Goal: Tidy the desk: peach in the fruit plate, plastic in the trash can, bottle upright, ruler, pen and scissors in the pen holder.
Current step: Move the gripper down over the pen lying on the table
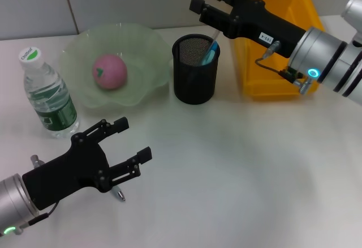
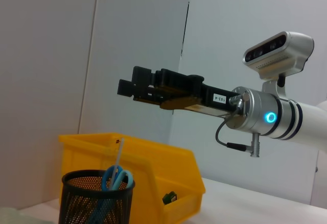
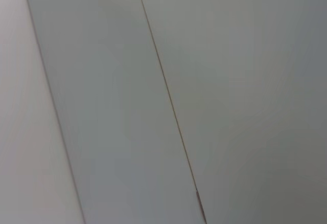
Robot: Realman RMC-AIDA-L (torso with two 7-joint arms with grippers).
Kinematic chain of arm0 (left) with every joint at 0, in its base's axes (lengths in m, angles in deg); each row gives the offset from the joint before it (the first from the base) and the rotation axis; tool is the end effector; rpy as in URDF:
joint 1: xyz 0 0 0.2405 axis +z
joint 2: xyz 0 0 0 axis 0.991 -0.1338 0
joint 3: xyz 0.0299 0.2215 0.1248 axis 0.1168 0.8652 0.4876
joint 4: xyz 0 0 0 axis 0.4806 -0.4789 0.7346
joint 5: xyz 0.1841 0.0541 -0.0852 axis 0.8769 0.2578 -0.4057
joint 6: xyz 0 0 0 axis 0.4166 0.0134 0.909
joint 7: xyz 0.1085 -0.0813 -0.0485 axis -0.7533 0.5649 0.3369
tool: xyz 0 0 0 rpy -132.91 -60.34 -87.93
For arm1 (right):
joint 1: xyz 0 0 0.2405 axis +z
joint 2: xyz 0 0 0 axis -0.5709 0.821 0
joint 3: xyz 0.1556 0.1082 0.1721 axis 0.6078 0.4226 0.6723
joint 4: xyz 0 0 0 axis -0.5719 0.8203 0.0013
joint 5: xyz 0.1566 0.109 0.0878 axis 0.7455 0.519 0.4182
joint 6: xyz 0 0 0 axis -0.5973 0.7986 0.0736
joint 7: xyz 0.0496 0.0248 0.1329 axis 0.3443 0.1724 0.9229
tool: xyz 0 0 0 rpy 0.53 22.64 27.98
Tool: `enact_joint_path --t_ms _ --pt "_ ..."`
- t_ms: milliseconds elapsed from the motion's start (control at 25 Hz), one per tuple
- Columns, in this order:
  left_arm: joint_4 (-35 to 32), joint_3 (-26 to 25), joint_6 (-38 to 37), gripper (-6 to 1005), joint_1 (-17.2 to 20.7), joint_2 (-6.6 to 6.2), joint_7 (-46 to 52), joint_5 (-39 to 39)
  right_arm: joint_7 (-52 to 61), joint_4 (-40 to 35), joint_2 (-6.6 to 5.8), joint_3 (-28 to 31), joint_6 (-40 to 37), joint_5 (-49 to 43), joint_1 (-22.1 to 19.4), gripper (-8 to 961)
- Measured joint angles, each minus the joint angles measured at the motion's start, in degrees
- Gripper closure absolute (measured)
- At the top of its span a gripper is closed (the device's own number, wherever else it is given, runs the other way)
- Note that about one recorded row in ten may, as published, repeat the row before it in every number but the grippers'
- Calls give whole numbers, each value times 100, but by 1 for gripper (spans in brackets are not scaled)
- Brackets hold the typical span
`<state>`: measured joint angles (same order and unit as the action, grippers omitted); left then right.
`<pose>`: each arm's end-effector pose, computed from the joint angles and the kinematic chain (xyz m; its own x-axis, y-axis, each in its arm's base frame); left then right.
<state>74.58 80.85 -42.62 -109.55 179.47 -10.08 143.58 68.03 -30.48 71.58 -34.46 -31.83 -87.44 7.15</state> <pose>-0.2806 0.2689 -0.0515 0.6750 0.1322 0.7258 0.4187 -0.8786 -0.2294 0.2100 0.3968 -0.0171 0.5251 -0.1135 -0.8434 -0.6131 -0.7378 -0.2825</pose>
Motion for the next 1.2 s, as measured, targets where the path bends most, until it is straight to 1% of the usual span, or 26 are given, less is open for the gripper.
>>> enact_joint_path --t_ms 320,360,400,520,560,600,640,680,720,760,800,840,880,920,960,1000,1120,1160,1200 --pt "-14 34 -47 185 -33 -12 -8 3 11 -65 -24 -79 -547 -27 -102 228" --pt "-14 34 -47 185 -33 -12 -8 3 90 -187 -33 -177 -769 -59 -243 228" --pt "-14 34 -47 185 -33 -12 -8 3 90 -187 -33 -177 -769 -59 -243 228" --pt "-18 34 -96 185 -13 -10 -26 4 272 -473 -38 -372 -1150 -68 -555 228" --pt "-18 34 -98 185 -4 -10 -47 4 451 -704 -62 -542 -1434 -70 -808 228" --pt "-18 34 -98 185 -4 -10 -47 4 451 -704 -62 -542 -1434 -70 -808 228" --pt "-20 34 -99 185 9 -11 -69 4 602 -908 -89 -675 -1626 -72 -993 228" --pt "-39 34 -101 185 12 -12 -69 9 602 -908 -89 -675 -1626 -72 -993 228" --pt "-58 34 -105 185 14 -14 -68 14 687 -1005 -110 -736 -1705 -73 -1096 227" --pt "-87 36 -112 185 15 -13 -59 22 850 -1162 -181 -848 -1830 -89 -1278 227" --pt "-87 36 -112 185 15 -13 -59 22 850 -1162 -181 -848 -1830 -89 -1278 227" --pt "-87 36 -112 185 15 -13 -59 22 1014 -1205 -271 -902 -1918 -144 -1402 227" --pt "-143 41 -151 185 12 -15 -24 28 1104 -1207 -333 -911 -1961 -204 -1446 227" --pt "-149 42 -168 185 6 -16 -17 25 1104 -1207 -333 -911 -1961 -204 -1446 227" --pt "-152 42 -177 185 -1 -16 -16 23 1267 -1206 -448 -915 -2064 -370 -1518 227" --pt "-152 42 -177 185 -1 -16 -16 23 1267 -1206 -448 -915 -2064 -370 -1518 227" --pt "-156 43 -185 185 -49 -18 -15 28 1427 -1208 -559 -922 -2276 -730 -1547 227" --pt "-163 43 -175 185 -80 -18 -14 28 1526 -1217 -612 -923 -2406 -1000 -1525 227" --pt "-163 43 -175 185 -80 -18 -14 28 1526 -1217 -612 -923 -2406 -1000 -1525 227"
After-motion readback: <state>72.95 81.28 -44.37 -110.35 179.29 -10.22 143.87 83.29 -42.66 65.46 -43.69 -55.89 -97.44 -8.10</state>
